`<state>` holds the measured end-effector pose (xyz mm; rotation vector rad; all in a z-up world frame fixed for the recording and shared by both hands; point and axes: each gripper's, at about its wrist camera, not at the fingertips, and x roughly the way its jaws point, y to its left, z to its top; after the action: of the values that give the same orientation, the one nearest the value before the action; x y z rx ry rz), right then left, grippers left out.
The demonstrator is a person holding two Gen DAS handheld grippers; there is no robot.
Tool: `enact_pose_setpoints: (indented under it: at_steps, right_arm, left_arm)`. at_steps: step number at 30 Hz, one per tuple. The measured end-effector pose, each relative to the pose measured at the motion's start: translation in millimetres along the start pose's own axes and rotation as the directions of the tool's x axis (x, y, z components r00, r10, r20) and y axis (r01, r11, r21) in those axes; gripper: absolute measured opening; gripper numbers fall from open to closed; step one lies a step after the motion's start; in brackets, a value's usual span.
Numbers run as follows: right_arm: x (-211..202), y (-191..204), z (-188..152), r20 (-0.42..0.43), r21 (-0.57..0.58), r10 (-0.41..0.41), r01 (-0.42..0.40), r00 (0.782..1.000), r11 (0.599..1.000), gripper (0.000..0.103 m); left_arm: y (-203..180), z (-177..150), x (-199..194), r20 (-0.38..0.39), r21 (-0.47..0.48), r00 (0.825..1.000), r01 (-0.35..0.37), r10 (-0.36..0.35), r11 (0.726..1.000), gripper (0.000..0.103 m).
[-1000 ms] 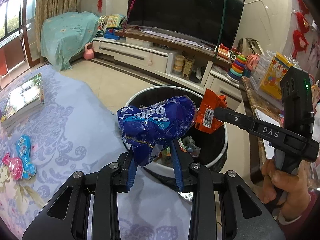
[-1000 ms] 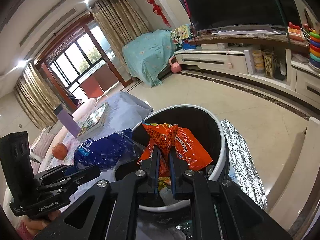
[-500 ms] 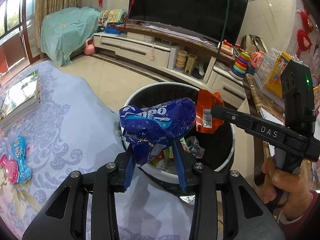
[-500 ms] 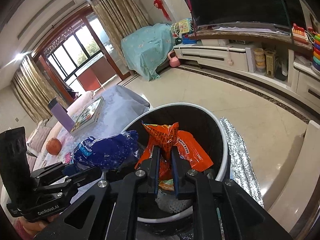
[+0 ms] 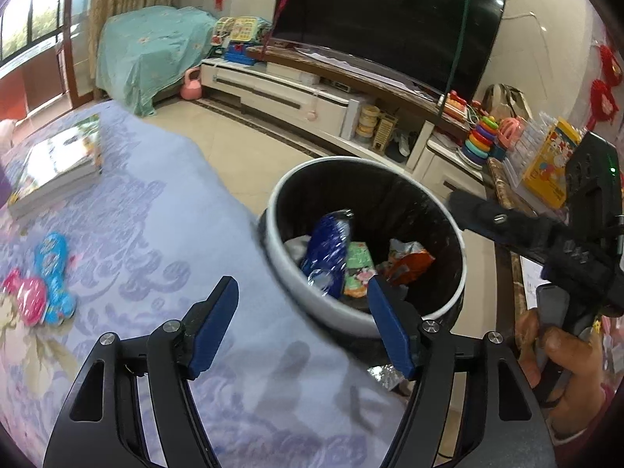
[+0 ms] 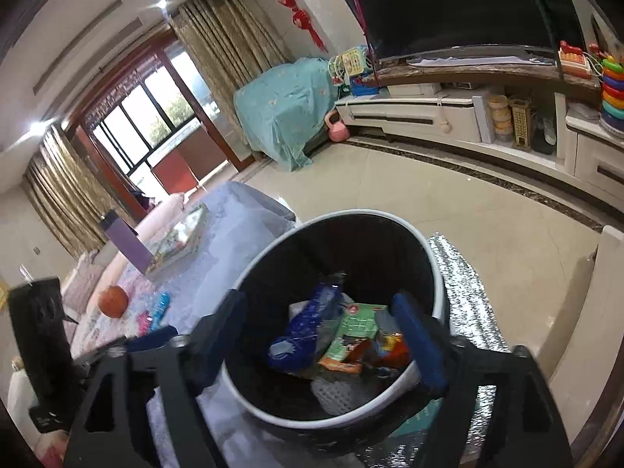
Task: Collect trash
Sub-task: 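Open both grippers to drop the blue wrapper and orange bag into the bin, then move both open grippers back toward the pink and blue toys on the table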
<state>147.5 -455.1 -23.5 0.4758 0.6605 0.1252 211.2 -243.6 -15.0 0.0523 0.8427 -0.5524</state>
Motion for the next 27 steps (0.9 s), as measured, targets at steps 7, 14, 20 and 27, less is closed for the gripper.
enact_pose_setpoints:
  at_steps: [7,14,20,27]
  right_arm:
    - [2,19,-14,-0.015,0.033,0.053,-0.052,0.998,0.998,0.098]
    - [3,53,-31,-0.025,0.003,0.109,-0.109,0.994,0.994,0.098]
    - [11,82,-41,-0.061,-0.029,0.152,-0.154,0.986,0.988,0.1]
    - [24,114,-58,-0.108,-0.073,0.185,-0.194,0.977,0.978,0.1]
  left_arm:
    - [34,-28,-27,0.022,-0.086,0.999,-0.042,0.044,0.995,0.074]
    - [73,-50,-54,0.039,-0.177,0.995,-0.08,0.089,0.981,0.075]
    - [102,-65,-72,0.05,-0.227,0.99,-0.114,0.129,0.967,0.075]
    - [140,-85,-88,0.043,-0.296,0.984,-0.15,0.17,0.943,0.075]
